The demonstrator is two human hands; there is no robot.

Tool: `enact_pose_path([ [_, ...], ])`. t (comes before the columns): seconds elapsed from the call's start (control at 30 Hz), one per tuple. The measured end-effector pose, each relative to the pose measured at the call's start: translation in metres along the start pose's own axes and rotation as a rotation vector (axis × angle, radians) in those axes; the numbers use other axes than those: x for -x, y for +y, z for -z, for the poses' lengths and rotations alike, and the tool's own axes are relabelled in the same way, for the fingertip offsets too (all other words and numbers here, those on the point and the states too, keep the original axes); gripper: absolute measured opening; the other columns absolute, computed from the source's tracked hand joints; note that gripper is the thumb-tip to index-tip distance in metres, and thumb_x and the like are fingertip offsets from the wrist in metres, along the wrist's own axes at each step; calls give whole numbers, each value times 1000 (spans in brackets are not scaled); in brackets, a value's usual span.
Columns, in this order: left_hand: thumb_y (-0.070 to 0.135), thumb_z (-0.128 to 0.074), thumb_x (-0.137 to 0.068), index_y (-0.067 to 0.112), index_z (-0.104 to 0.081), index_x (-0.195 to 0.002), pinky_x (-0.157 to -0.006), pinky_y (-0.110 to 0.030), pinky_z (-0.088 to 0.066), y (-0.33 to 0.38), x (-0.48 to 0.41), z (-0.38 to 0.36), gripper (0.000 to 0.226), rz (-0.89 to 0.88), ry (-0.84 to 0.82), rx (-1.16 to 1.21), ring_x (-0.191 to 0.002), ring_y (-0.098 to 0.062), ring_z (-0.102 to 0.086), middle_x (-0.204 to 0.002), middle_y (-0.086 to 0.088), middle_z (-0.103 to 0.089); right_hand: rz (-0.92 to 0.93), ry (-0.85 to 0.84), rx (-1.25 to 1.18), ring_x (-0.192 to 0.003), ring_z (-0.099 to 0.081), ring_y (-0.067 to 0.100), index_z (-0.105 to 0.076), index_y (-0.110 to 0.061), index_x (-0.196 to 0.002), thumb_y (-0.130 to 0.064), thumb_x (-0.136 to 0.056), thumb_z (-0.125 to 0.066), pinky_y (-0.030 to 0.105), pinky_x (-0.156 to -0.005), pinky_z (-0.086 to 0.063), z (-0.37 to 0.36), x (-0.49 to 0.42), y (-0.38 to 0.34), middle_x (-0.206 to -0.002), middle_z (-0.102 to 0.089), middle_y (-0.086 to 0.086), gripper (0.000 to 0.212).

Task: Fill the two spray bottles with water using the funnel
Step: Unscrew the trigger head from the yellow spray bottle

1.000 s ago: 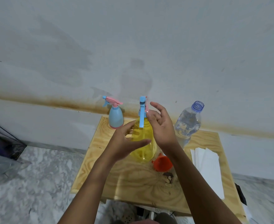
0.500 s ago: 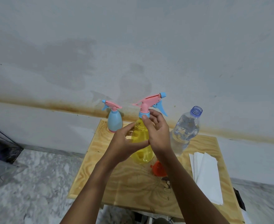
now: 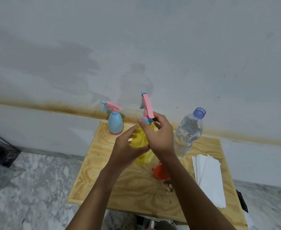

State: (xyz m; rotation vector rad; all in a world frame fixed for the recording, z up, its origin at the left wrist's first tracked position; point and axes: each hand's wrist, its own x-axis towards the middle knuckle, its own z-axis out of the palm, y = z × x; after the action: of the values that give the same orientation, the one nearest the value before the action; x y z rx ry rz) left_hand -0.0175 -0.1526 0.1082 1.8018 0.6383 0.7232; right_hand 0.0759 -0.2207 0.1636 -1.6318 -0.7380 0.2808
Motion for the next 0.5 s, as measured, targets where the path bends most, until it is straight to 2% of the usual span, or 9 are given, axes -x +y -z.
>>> enact_pose_path([
  [0.1,23,-89,-69,40,-55,-115,-77,-12,-51,-5,2,-1,60,19,15,-9,-98,5,-60,-98,22,-65,45,-24,5,-101,-62,0,-65,-26,-113,-27,-89,-72,14,-87,-48,5,-1,0,-105,-69,-10,25],
  [0.17,30,-89,-68,46,-53,-109,-77,-14,-52,-12,4,-2,58,39,25,-24,-99,4,-60,-99,21,-65,55,-23,-35,-103,-63,0,-64,-26,-114,-26,-92,-69,19,-91,-49,9,-3,-2,-106,-70,-12,23],
  [0.23,36,-89,-67,45,-53,-112,-80,-18,-54,-22,8,-5,59,64,24,-36,-102,4,-59,-102,21,-65,66,-20,-95,-103,-65,5,-59,-24,-117,-22,-93,-67,25,-93,-51,14,-8,-6,-107,-70,-7,25],
  [0.3,35,-90,-67,38,-51,-118,-82,-21,-55,-35,13,-10,64,83,30,-72,-103,8,-58,-105,20,-63,73,-32,-150,-99,-67,11,-56,-20,-119,-19,-96,-63,26,-90,-52,22,-14,-12,-105,-70,0,24],
  [0.4,37,-89,-65,32,-51,-122,-83,-28,-56,-58,21,-18,68,112,40,-113,-104,-1,-59,-109,17,-62,132,-13,-196,-92,-67,14,-56,-25,-112,-19,-99,-57,34,-90,-54,34,-25,-24,-99,-68,2,15],
  [0.5,29,-91,-64,27,-51,-122,-82,-16,-49,-79,28,-24,70,134,59,-180,-103,-9,-59,-109,13,-62,164,24,-240,-87,-66,12,-54,-28,-114,-18,-101,-52,35,-91,-55,42,-35,-30,-103,-67,3,16],
])
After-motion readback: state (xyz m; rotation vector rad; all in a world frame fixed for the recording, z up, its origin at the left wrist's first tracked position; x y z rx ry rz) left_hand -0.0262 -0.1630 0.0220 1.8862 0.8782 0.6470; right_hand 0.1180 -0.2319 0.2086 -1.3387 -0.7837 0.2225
